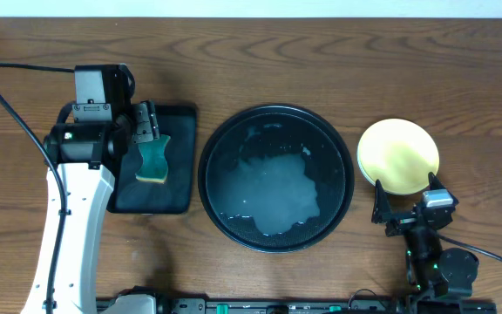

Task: Clean dirty plates on tray and stack at the side

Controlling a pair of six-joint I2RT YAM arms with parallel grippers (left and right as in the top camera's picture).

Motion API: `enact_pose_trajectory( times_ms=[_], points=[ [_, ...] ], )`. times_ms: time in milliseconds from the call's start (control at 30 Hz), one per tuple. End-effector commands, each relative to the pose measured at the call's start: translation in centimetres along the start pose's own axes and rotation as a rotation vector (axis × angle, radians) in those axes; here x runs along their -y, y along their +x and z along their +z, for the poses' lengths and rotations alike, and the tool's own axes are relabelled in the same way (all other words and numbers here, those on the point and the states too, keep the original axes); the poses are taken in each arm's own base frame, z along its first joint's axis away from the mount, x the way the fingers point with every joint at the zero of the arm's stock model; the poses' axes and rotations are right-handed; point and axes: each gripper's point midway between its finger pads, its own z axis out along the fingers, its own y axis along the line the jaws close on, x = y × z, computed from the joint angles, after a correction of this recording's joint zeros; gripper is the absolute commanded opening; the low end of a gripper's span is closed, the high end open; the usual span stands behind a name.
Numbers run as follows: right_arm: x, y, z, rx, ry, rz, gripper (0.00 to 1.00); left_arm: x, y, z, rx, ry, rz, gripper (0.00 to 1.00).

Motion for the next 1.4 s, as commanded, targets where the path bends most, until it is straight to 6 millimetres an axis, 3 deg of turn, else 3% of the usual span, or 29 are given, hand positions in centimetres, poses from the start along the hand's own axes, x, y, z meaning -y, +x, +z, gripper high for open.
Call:
enact_pose_trajectory(
  times_ms=[0,900,1200,1367],
  points=[
    [0.1,0.2,0.0,0.003,0.007,0.016,0.99,-0.2,-0.3,-0.3,0.008,-0.002,-0.013,0.75],
    [0.1,0.2,0.0,0.003,0.008,0.016,0.99,-0.2,-0.3,-0.4,0.011,-0.003,-0.013,0.75],
    [0.1,0.2,0.0,0.003,0.008,0.016,0.99,-0.8,-0.8,-4.1,0.283,0.021,-0.048,0.75],
    [0.1,0.2,0.0,0.003,0.008,0.016,0.99,-1.5,1.1,-5.4,0.546,0.046,-0.089,0.75]
  ],
)
